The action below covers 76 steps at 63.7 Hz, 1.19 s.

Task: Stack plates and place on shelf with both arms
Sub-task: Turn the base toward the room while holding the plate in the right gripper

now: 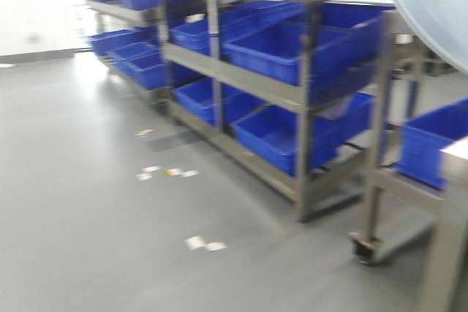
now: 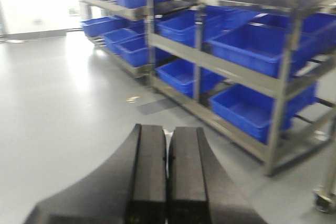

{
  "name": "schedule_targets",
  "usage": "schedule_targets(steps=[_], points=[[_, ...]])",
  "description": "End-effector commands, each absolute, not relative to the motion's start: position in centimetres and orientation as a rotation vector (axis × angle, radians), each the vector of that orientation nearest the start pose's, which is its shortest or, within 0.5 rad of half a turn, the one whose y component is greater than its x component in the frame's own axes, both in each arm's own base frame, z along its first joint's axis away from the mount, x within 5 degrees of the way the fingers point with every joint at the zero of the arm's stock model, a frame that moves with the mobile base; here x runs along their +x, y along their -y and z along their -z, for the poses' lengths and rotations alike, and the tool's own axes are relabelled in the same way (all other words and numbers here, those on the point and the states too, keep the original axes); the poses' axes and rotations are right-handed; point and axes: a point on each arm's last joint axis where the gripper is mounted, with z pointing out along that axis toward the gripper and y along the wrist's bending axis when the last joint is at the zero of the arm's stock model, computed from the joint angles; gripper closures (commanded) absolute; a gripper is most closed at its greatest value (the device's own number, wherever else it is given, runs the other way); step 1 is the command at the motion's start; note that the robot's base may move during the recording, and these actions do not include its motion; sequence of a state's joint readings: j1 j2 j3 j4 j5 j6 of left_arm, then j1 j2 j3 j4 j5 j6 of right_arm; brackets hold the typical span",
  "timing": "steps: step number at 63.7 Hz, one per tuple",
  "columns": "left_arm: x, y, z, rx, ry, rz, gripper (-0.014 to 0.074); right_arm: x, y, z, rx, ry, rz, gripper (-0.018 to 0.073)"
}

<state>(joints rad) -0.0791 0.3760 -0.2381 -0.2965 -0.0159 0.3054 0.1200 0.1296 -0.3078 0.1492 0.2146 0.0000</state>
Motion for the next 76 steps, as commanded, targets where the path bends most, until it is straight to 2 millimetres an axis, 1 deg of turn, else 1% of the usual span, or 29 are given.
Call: schedule_targets(steps=[1, 76], points=[[9.41, 0.48, -28.54, 0.04, -1.502, 0.037, 0.0516, 4.95, -0.74, -30.84, 0.014, -1.398, -0.242, 0.0512], [9.41, 0.48, -28.54, 0.04, -1.502, 0.037, 0.0516, 4.95, -0.74, -30.84, 0.014, -1.398, -0.242, 0.0512]])
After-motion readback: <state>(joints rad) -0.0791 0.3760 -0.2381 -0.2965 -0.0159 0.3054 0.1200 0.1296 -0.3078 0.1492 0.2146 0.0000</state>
